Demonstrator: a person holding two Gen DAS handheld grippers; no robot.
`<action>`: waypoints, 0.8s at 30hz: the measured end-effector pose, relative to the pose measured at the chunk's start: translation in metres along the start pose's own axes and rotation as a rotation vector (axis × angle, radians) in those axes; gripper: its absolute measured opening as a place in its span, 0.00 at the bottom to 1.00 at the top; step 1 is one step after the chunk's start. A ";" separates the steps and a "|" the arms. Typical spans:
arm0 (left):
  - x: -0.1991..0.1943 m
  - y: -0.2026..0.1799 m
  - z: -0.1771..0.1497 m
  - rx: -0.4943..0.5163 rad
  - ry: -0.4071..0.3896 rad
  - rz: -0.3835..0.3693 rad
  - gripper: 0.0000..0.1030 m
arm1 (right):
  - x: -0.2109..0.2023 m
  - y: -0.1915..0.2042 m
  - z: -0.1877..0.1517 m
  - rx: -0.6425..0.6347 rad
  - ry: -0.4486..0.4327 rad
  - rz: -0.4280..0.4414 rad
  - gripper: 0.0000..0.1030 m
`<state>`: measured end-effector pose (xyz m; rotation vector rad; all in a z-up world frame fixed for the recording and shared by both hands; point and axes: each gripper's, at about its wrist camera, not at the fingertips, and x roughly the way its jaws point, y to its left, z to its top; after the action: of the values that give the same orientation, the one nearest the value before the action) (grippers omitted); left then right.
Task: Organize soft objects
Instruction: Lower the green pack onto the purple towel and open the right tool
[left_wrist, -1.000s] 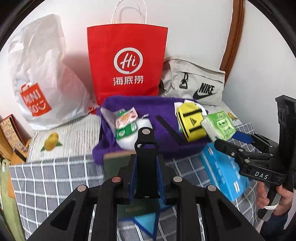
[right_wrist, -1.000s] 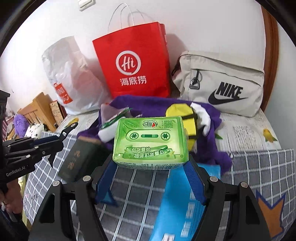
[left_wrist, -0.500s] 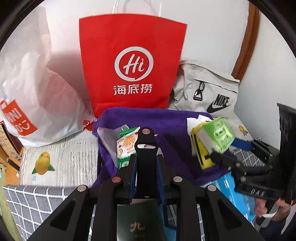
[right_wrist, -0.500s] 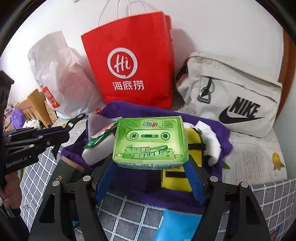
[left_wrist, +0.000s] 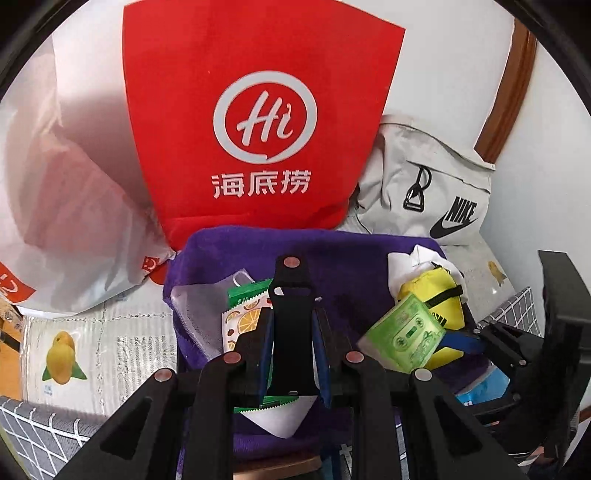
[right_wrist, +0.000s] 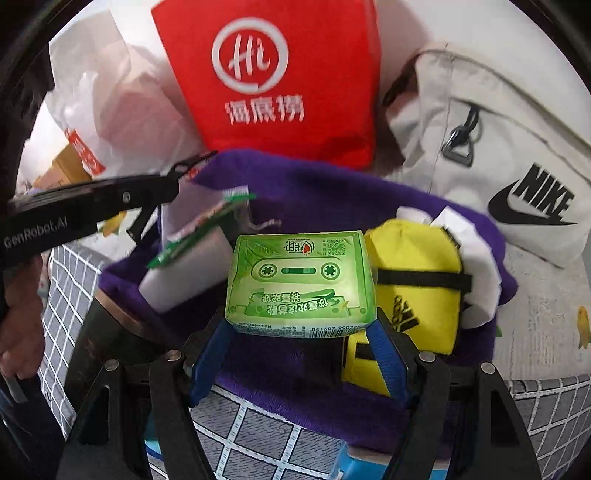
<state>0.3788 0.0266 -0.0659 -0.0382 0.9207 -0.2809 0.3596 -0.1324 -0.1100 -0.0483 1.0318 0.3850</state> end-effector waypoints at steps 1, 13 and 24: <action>0.002 0.001 0.000 -0.001 0.002 0.003 0.19 | 0.002 0.001 0.000 -0.002 0.006 0.003 0.71; 0.015 0.010 -0.002 -0.026 0.029 -0.032 0.19 | 0.026 0.005 -0.006 -0.030 0.085 0.017 0.71; 0.027 0.011 -0.004 -0.035 0.054 -0.065 0.19 | 0.028 0.004 -0.002 -0.017 0.095 0.027 0.75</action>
<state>0.3936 0.0301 -0.0910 -0.0932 0.9790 -0.3270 0.3693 -0.1206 -0.1344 -0.0688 1.1235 0.4193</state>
